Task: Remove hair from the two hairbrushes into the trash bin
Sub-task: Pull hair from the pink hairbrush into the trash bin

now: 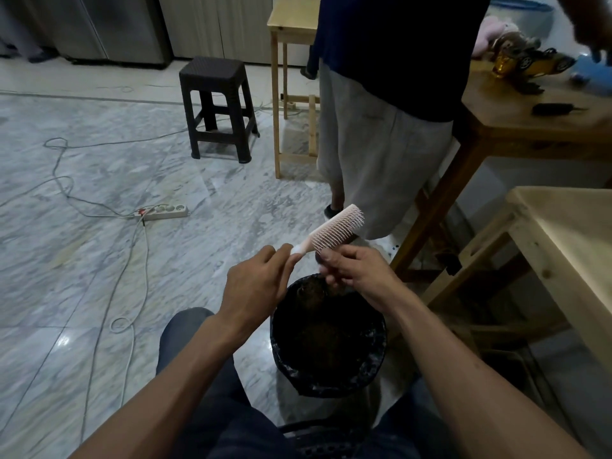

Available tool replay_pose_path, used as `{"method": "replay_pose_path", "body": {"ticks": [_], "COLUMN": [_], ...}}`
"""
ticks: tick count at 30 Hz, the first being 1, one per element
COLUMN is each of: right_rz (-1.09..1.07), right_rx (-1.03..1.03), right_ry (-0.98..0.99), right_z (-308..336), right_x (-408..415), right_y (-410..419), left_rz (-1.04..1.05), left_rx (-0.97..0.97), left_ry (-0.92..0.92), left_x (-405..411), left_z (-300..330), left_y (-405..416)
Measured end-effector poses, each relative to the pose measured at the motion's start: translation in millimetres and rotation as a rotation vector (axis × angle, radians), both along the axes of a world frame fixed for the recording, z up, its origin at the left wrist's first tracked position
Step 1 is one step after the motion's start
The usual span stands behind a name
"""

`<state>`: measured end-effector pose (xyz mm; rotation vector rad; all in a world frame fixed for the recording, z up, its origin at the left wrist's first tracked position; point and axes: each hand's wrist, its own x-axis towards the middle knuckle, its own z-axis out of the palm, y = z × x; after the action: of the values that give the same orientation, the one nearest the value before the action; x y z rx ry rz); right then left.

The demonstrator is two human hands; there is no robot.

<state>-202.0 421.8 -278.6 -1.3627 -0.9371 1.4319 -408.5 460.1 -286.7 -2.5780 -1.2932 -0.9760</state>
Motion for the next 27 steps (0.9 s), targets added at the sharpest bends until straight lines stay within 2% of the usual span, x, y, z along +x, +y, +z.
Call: {"method": "replay_pose_path", "body": {"ticks": [6,11,15,19,21,23,27], "right_rz": [-0.234,-0.228,-0.092,0.202,0.272,0.304,0.365], "right_rx": [0.025,-0.014,-0.068,-0.156,-0.201,-0.250,-0.301], "right_ry": [0.031,-0.010,-0.261,-0.814,-0.999,-1.041,-0.972], "right_z": [-5.9,-7.8,-13.5,-19.9,-22.1,-24.1,-18.4], "right_x": [10.5,18.8,19.7,24.0,24.1,23.8,23.8], "right_y": [-1.4,-7.4,-12.7,-15.4,-15.9,-13.9,-6.7], "left_rz": [0.077,0.074,0.074,0.101,0.137,0.182,0.211], "left_rx": [0.014,0.010,-0.021,-0.054,-0.097,-0.144,-0.205], "left_ry": [0.064,0.009,-0.015,-0.031,-0.061,-0.090,-0.107], "left_x": [-13.2,-12.6,-8.2,-8.1,-8.9,-9.5,-8.4], "left_z": [-9.0,-15.7,-13.9,-11.0,-9.6,-8.7,-6.7], "left_y": [8.3,6.6,6.1,5.0,4.5,3.6,1.0]}}
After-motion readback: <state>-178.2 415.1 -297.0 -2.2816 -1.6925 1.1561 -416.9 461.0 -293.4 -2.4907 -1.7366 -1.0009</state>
